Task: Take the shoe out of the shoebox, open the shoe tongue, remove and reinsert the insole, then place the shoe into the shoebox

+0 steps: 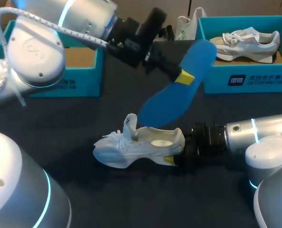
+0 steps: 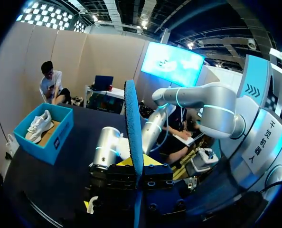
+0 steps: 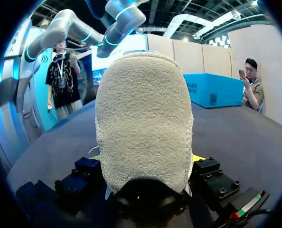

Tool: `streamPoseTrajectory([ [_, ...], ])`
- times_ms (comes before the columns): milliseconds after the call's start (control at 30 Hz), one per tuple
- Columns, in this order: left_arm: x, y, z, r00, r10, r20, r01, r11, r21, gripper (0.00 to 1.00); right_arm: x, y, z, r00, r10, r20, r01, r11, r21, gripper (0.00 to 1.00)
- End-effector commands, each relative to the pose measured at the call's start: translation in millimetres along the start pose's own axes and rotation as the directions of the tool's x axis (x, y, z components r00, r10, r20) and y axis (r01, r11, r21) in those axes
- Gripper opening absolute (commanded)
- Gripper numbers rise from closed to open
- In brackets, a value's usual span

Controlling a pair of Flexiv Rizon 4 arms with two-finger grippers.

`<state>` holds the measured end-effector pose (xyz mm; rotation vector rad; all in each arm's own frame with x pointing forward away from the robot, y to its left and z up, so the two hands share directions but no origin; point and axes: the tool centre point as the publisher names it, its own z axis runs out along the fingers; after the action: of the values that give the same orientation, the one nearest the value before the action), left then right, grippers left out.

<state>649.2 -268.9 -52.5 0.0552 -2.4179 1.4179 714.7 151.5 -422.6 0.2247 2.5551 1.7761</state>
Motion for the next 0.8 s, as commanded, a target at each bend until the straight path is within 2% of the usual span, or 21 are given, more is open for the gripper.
streamPoseTrajectory([
  [33, 2.5, 4, -7, 1.0, 0.002, 0.002, -0.002, 1.0, 0.003, 0.0, 1.2, 1.3, 1, 1.0, 0.001, 0.0, -0.001, 1.0, 0.007, 0.0],
  [67, 2.5, 4, -7, 1.0, 0.002, 0.002, -0.002, 1.0, 0.003, 0.0, 1.2, 1.3, 1, 1.0, 0.001, 0.0, -0.001, 1.0, 0.007, 0.0],
  [133, 17.2, -2, -21, 1.0, 0.014, -0.011, -0.013, 0.999, 0.052, 0.0, 1.2, 1.3, 1, 1.0, 0.001, 0.0, -0.001, 1.0, 0.007, 0.0],
  [367, 46.5, -40, -79, 0.999, 0.04, 0.025, -0.044, 0.97, 0.238, 0.0, 1.2, 1.3, 1, 1.0, 0.001, 0.0, -0.001, 1.0, 0.007, 0.0],
  [533, 86.0, -59, -129, 0.998, 0.031, 0.046, -0.044, 0.948, 0.316, 0.0, 1.2, 1.3, 1, 1.0, 0.001, 0.0, -0.001, 1.0, 0.007, 0.0],
  [800, 86.0, -59, -129, 0.998, 0.031, 0.046, -0.044, 0.948, 0.316, 0.0, 1.2, 1.3, 1, 1.0, 0.001, 0.0, -0.001, 1.0, 0.007, 0.0],
])
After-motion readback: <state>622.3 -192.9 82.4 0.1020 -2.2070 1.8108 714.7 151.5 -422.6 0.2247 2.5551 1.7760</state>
